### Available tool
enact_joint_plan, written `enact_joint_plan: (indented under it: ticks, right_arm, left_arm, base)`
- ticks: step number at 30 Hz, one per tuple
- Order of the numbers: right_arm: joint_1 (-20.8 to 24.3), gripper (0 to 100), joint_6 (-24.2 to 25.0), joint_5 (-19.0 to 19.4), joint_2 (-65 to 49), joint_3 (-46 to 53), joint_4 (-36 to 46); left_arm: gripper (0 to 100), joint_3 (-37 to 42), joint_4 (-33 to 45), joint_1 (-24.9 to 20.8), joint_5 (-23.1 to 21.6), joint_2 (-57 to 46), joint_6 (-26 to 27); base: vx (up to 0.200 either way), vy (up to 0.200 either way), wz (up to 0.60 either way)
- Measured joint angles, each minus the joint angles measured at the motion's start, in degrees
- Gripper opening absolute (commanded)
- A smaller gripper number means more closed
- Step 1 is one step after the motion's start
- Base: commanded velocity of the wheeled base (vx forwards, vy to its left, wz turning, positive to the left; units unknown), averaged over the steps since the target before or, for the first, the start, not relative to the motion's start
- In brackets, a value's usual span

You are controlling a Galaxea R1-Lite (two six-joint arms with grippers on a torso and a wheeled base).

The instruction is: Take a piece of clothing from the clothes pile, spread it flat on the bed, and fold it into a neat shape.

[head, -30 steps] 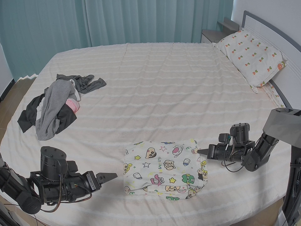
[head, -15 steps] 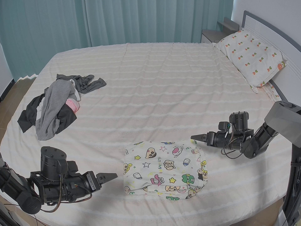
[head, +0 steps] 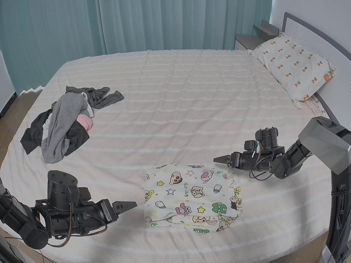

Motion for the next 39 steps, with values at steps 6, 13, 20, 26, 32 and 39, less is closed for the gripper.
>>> enact_joint_plan:
  ticks: [6, 13, 20, 26, 32, 39]
  right_arm:
    - [0.9, 0, 0.0, 0.0, 1.3, -0.9, 0.1]
    - [0.6, 0, 0.0, -0.4, 1.9, -1.1, 0.1]
    - [-0.8, 0, 0.3, -0.5, 1.8, -0.2, -0.4]
    - [-2.5, 0, 0.4, -0.4, 1.7, 0.1, -0.6]
    - [-3.0, 100, 0.2, -0.6, 1.3, 0.6, -0.7]
    - [-2.8, 100, 0.1, -0.9, 0.3, 2.3, -0.7]
  left_arm:
    - [100, 0.0, 0.0, 0.0, 0.0, 0.0, 0.0]
    - [100, 0.0, -0.1, 0.0, 0.0, 0.3, 0.0]
    - [100, 0.0, -0.1, 0.0, 0.0, 0.4, 0.0]
    - [100, 0.0, -0.1, 0.0, 0.0, 0.4, 0.0]
    - [100, 0.0, -0.1, 0.0, 0.0, 0.4, 0.0]
    - [100, 0.0, -0.1, 0.0, 0.0, 0.4, 0.0]
  base:
    - [0.0, 0.0, 0.0]
    - [0.0, 0.0, 0.0]
    - [0.0, 0.0, 0.0]
    - [0.0, 0.0, 0.0]
    - [0.0, 0.0, 0.0]
    - [0.0, 0.0, 0.0]
